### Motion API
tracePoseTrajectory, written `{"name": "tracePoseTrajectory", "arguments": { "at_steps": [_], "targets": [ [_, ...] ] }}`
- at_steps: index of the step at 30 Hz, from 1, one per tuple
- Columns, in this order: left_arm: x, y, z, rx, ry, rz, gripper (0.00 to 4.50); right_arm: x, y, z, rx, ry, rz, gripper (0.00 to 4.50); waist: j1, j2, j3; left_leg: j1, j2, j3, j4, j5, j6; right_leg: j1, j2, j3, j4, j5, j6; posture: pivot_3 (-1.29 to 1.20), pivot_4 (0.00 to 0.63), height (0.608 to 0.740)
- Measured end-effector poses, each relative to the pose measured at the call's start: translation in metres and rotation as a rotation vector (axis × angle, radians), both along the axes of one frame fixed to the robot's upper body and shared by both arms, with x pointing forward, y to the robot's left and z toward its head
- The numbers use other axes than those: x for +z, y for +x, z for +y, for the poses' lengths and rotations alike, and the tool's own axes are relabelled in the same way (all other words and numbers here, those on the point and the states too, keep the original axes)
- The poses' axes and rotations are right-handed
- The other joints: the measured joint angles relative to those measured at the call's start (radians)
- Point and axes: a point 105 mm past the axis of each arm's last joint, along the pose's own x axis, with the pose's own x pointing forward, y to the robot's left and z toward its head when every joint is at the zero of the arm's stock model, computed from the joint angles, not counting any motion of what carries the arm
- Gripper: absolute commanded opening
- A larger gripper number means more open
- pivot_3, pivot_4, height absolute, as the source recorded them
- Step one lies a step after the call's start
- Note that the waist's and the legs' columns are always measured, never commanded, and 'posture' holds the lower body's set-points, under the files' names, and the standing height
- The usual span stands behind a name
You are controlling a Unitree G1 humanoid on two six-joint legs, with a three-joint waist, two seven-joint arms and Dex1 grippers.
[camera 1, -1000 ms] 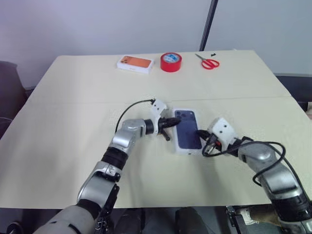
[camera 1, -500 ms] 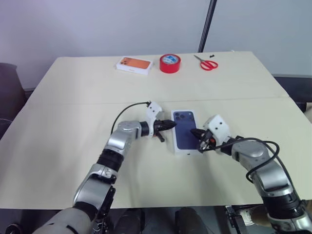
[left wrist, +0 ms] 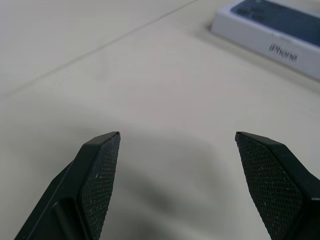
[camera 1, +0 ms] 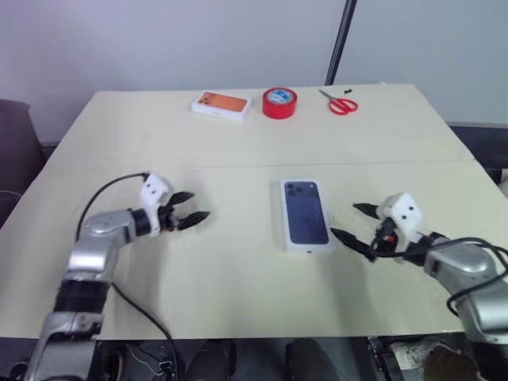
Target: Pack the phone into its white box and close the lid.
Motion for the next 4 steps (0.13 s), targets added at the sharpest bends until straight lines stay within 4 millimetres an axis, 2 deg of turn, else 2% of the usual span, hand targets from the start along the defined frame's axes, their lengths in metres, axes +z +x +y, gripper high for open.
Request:
{"name": "tracePoseTrajectory", "arguments": {
  "at_steps": [4],
  "targets": [
    [0.005,-0.0119,0.0144,0.04,0.002,-0.012,3.86,0.0022,-0.0073,-0.006,0.015,-0.02,0.001,4.44,0.005,0.0,0.0,0.0,0.0,0.0,0.0,-0.001,0.002,0.0,0.0,0.0,0.0,0.0,0.0,0.0,0.15,0.74]
  ]
}}
